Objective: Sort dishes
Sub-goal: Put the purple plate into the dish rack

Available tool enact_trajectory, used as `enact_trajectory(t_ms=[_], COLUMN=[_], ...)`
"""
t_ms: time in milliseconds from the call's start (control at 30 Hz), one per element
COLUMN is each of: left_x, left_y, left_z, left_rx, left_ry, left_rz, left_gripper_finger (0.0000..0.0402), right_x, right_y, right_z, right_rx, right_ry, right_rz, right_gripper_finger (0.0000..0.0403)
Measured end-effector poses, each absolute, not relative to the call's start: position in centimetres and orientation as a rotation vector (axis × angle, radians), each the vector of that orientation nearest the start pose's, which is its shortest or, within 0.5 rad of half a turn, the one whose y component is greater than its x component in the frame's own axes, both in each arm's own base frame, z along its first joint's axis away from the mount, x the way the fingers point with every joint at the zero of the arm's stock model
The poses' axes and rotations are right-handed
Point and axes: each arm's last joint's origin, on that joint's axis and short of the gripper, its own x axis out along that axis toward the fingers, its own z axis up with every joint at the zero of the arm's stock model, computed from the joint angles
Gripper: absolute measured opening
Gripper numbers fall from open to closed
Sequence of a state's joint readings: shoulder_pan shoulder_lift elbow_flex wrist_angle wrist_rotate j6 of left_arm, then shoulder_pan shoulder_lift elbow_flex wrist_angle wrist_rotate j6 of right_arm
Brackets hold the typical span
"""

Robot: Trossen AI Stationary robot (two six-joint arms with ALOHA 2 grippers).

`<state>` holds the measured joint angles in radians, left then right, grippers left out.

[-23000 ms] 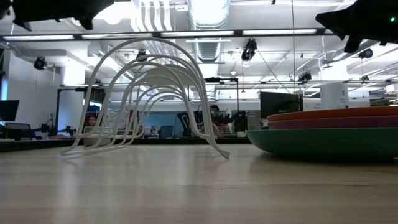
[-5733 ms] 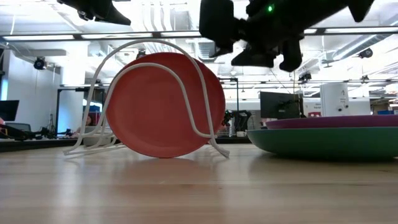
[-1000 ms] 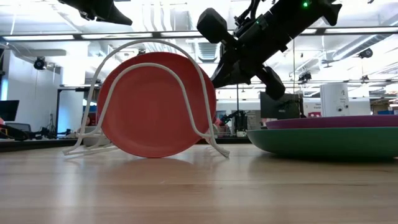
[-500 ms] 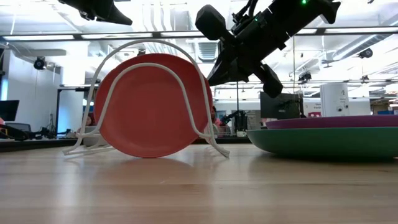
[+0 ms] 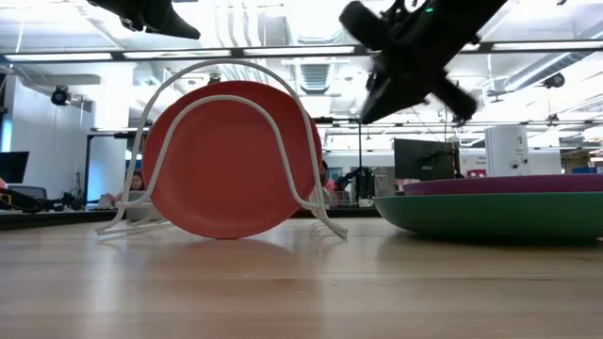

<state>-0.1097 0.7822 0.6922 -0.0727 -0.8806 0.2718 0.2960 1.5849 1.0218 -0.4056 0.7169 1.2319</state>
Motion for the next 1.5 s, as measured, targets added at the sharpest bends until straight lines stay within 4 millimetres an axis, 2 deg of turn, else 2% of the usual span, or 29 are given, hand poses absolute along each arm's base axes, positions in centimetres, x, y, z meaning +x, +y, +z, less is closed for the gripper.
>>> enact_trajectory(t_ms=[167, 333, 500, 667, 900, 1167, 1267, 1500], left_x=[16.9, 16.8, 16.8, 17.1, 17.5, 18.6, 19.1, 19.6], left_y=[0.4, 0.3, 0.1, -0.3, -0.9, -1.1, -1.2, -1.2], left_z=[31.2, 30.2, 29.6, 30.0, 31.6, 32.6, 32.8, 33.2], left_rx=[0.335, 0.308, 0.211, 0.140, 0.061, -0.025, -0.028, -0.027], left_ry=[0.262, 0.330, 0.340, 0.282, 0.207, 0.126, 0.089, 0.031], left_rz=[0.744, 0.727, 0.668, 0.579, 0.382, 0.376, 0.372, 0.386], left_gripper_finger=[0.0000, 0.0000, 0.0000, 0.0000, 0.0000, 0.0000, 0.0000, 0.0000], right_x=[27.6, 24.8, 23.2, 22.3, 21.6, 20.6, 20.1, 20.1], right_y=[6.3, 5.5, 5.1, 5.2, 5.5, 5.2, 4.5, 2.8], right_z=[23.7, 25.5, 26.6, 27.1, 27.1, 25.9, 25.4, 24.9], right_rx=[0.602, 0.539, 0.504, 0.515, 0.555, 0.545, 0.530, 0.468], right_ry=[0.560, 0.633, 0.693, 0.768, 0.917, 1.111, 1.191, 1.254], right_rz=[-0.851, -0.858, -0.785, -0.666, -0.532, -0.473, -0.479, -0.426], right_gripper_finger=[0.0000, 0.0000, 0.0000, 0.0000, 0.0000, 0.0000, 0.0000, 0.0000])
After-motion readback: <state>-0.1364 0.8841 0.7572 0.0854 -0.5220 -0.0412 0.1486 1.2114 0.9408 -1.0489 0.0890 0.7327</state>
